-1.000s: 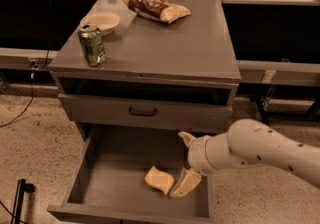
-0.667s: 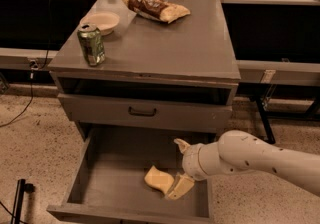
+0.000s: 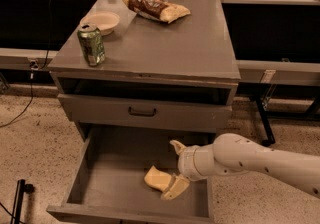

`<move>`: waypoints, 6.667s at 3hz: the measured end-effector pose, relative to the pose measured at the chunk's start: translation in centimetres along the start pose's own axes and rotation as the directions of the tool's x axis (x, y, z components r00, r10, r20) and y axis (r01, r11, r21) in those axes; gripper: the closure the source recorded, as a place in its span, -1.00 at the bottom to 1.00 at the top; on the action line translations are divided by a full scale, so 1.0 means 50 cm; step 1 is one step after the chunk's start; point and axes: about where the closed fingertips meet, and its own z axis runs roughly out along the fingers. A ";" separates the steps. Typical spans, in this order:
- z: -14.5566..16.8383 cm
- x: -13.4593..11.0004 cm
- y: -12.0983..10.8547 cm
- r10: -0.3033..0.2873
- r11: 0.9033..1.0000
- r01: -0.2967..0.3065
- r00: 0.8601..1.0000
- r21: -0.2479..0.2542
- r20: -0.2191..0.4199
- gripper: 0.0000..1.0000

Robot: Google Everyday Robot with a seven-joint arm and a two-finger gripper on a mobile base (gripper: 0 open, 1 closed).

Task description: Pick sponge from middle drawer and place on counter

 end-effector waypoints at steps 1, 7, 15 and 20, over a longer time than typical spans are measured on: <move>0.091 0.017 -0.011 -0.049 0.999 0.049 0.998 -0.009 0.029 -1.00; 0.326 0.216 -0.030 0.053 0.998 -0.055 0.997 0.025 0.057 -0.82; -0.147 -0.012 -0.024 -0.385 0.893 0.429 0.885 -0.136 0.261 1.00; -0.585 -0.286 -0.350 -0.299 0.952 0.307 0.936 -0.012 0.185 1.00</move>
Offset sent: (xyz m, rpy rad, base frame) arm 0.0427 0.0494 -0.1377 0.0469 -0.0522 0.0256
